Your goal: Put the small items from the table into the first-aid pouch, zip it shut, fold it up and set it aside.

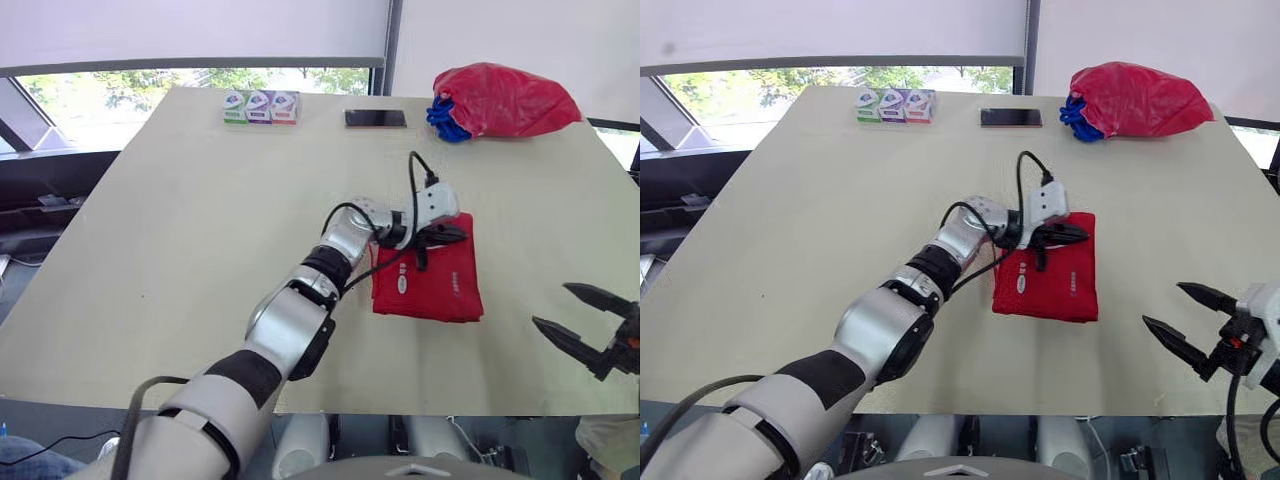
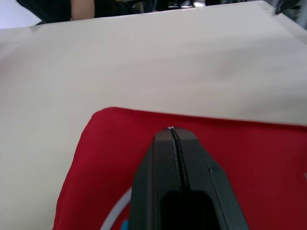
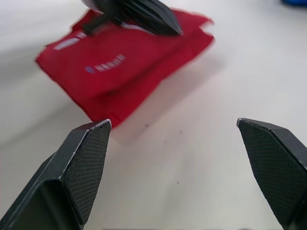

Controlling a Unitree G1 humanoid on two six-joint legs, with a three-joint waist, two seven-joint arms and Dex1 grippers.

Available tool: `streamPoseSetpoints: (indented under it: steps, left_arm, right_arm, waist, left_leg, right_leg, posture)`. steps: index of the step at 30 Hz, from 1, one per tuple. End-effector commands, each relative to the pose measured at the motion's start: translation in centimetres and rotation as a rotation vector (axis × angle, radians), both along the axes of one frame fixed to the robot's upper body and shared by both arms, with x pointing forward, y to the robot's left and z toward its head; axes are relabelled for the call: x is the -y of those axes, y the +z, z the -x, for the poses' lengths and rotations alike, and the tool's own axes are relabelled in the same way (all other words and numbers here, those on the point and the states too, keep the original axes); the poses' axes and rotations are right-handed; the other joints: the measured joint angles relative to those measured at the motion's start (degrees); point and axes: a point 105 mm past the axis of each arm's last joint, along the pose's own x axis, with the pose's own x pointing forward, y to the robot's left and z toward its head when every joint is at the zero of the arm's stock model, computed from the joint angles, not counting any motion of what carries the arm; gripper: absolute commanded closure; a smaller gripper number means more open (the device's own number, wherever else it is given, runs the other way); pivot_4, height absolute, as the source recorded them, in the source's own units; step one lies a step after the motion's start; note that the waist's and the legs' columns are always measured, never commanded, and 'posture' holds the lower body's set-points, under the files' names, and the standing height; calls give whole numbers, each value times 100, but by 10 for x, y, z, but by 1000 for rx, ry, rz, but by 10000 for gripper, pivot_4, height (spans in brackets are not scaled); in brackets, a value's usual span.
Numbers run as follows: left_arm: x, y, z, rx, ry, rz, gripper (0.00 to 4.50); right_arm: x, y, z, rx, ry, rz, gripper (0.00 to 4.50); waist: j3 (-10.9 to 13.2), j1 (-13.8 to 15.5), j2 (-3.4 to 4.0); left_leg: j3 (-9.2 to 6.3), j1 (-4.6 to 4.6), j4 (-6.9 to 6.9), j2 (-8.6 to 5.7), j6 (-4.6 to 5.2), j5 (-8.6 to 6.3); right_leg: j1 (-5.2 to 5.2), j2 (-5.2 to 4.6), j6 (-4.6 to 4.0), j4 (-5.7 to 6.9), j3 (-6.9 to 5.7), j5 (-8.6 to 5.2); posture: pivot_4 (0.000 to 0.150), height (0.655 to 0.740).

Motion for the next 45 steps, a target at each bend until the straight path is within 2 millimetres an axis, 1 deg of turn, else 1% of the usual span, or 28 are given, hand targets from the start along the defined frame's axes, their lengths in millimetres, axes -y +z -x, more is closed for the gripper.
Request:
streamPoseSetpoints:
  steps: [1,2,4,5,6,8,10,11,12,16,20,22,25,27,28,30,32,34,36,38,41,45]
  left_arm:
    - [-24,38,-1,47,-57,105,42415]
    - [-28,43,-1,43,-59,118,39667]
    - [-48,63,0,45,-60,177,33872]
    - [-57,70,2,49,-66,195,27860]
    - [-67,75,6,53,-76,200,25477]
    - [-84,80,16,52,-94,194,18022]
    - [-100,82,26,46,-99,172,6687]
    - [-109,81,32,43,-99,153,2760]
    - [-118,80,38,34,-100,130,674]
    - [-146,76,63,-8,-99,38,674]
    - [-169,69,82,-41,-69,-81,674]
    - [-176,69,88,-34,-40,-109,674]
    - [-179,71,96,-42,-17,-108,674]
    - [-179,72,99,-43,-2,-106,0]
    - [-180,72,100,-41,4,-107,0]
    - [-180,75,100,-40,21,-95,0]
    - [-179,76,100,-33,31,-90,0]
    - [-179,79,98,-15,46,-82,0]
    - [-178,84,95,5,61,-61,0]
    - [-174,91,91,22,74,-25,0]
    - [-168,99,87,33,84,-2,0]
    - [-161,109,82,49,101,38,0]
  right_arm:
    - [-12,8,-9,4,-7,-71,0]
    - [-14,7,-10,-5,-7,-84,0]
    - [-25,12,-20,-15,-6,-176,0]
    - [-28,13,-24,-24,-7,-208,0]
    - [-32,13,-29,-43,-4,-232,0]
    - [-38,10,-36,-87,7,-260,0]
    - [-44,5,-42,-142,12,-291,0]
    - [-48,2,-45,-174,21,-312,0]
    - [-51,-1,-48,-211,24,-329,0]
    - [-63,-12,-55,-309,59,-351,0]
    - [-68,-22,-63,-378,63,-341,0]
    - [-76,-24,-64,-420,95,-355,0]
    - [-87,-26,-61,-466,148,-366,0]
    - [-91,-28,-61,-483,160,-371,5416]
    - [-92,-28,-62,-484,161,-375,7179]
    - [-93,-27,-63,-481,163,-389,17846]
    - [-94,-23,-65,-471,159,-424,27036]
    - [-91,-14,-75,-427,113,-492,36885]
    - [-85,-7,-87,-381,50,-548,44586]
    - [-75,0,-104,-316,-64,-616,44846]
    - [-52,6,-130,-234,-279,-724,44847]
    - [-25,12,-155,-144,-513,-853,44847]
  waist:
    - [1,-10,4]
    - [2,0,4]
    - [2,42,6]
    - [2,48,6]
    - [3,42,7]
    - [4,22,8]
    - [3,18,10]
    - [3,29,10]
    - [6,43,16]
    - [11,37,21]
    - [12,42,24]
    - [12,40,23]
    - [14,44,22]
    - [13,47,22]
    - [13,40,22]
    - [13,32,22]
    - [14,30,22]
    - [14,18,22]
    - [16,3,23]
    - [19,4,23]
    - [22,29,24]
    - [23,27,25]
  left_leg:
    - [0,-1,0,0,0,0]
    - [-1,-1,0,0,-1,1]
    - [-5,-4,0,0,-1,1]
    - [-6,-7,0,-1,-1,1]
    - [-6,-9,1,-2,-1,1]
    - [-4,-10,0,-3,-1,1]
    - [-5,-8,0,-1,-3,2]
    - [-7,-8,0,-1,-4,2]
    - [-11,-8,0,-1,-5,3]
    - [-15,-9,0,-2,-6,4]
    - [-16,-8,1,-6,-5,4]
    - [-11,-5,1,-8,-5,4]
    - [-8,-2,1,-8,-4,4]
    - [-12,-2,1,-8,-4,4]
    - [-12,-3,1,-8,-5,4]
    - [-9,-1,1,-8,-5,4]
    - [-9,-1,1,-8,-5,4]
    - [-9,1,1,-7,-5,4]
    - [-6,3,1,-6,-6,5]
    - [-4,5,1,-6,-9,6]
    - [-1,4,2,-9,-28,18]
    - [3,1,0,-12,-37,22]
  right_leg:
    - [-1,0,0,1,0,0]
    - [-1,0,-1,1,-3,0]
    - [-1,-1,-1,0,-5,0]
    - [-1,-4,-1,-1,-8,0]
    - [-1,-6,-1,-1,-6,0]
    - [-1,-10,-1,-3,-4,1]
    - [-1,-11,-1,-2,1,1]
    - [-1,-11,-1,-2,1,0]
    - [0,-10,-1,-2,0,1]
    - [1,-9,-2,0,-2,0]
    - [4,-5,-1,-1,-6,0]
    - [5,0,0,0,-9,-1]
    - [5,2,0,0,-11,-1]
    - [7,2,1,0,-13,-1]
    - [7,4,1,0,-15,-1]
    - [7,7,2,0,-13,0]
    - [7,14,2,0,-14,0]
    - [7,17,2,2,-13,0]
    - [7,20,2,5,-9,0]
    - [7,20,2,8,-7,1]
    - [6,21,3,10,-4,2]
    - [1,20,26,8,-2,14]
  posture:
    - [1500,7400]
    - [1500,7400]
    - [1500,7400]
    - [1500,7400]
    - [1500,7400]
    - [1500,7400]
    - [1500,7400]
    - [1500,7400]
    - [1500,7400]
    - [1500,7400]
    - [1500,7400]
    - [1500,7400]
    - [1500,7400]
    - [1500,7400]
    - [1500,7400]
    - [1500,7400]
    - [1500,7400]
    - [1500,7400]
    - [1500,7400]
    - [1500,7400]
    - [1500,7400]
    - [1500,7400]
